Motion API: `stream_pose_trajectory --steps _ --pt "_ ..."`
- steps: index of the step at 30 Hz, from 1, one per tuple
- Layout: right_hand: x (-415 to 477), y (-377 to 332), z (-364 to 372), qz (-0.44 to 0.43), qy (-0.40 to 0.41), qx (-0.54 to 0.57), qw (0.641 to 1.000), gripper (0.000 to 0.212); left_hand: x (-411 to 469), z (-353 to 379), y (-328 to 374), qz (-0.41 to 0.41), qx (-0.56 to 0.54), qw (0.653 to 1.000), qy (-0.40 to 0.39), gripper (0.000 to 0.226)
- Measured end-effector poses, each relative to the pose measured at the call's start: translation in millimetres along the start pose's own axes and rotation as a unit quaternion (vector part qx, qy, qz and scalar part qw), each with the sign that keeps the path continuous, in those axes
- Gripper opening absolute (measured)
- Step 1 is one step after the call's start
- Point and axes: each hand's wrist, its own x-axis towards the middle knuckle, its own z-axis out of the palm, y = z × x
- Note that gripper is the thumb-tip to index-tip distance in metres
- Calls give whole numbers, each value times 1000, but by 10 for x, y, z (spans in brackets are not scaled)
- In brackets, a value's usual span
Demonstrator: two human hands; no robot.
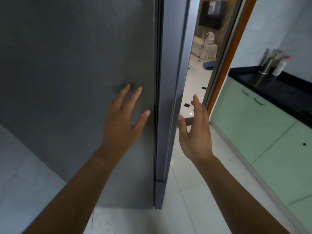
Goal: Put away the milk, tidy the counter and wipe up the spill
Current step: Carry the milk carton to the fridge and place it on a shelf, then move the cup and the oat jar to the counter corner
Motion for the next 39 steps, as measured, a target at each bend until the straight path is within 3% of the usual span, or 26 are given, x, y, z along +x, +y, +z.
stream_pose_trajectory --steps 4,8,13,16,19,25,29,35,39 --pt "-728 305 -292 82 -48 -24 995 59 -607 166 236 -55 -64 991 -107 51" --pt "-1662 652 -710 206 -87 -55 973 63 -1362 389 546 -63 -145 959 -234 49" --pt "-2923 908 -1489 324 -89 -99 937 52 -2364 570 1148 -163 -258 858 -414 29" --pt "-3720 829 -1930 386 -45 -87 917 46 -2886 590 1546 -163 -281 793 -516 16" --pt "-4524 615 -2248 461 16 -66 885 43 -3349 541 1890 -131 -286 735 -601 19" --pt "-5869 56 -2630 583 180 -60 790 47 -4058 534 2712 -37 -306 607 -732 31" --pt "-6454 -270 -2744 630 278 -71 722 49 -4391 658 3295 61 -294 532 -791 19" --pt "-6844 -260 -2951 656 421 -67 623 49 -4802 975 4115 142 -274 455 -835 13" --pt "-6945 105 -3390 660 463 -63 588 50 -5039 1346 4715 176 -261 424 -849 9"
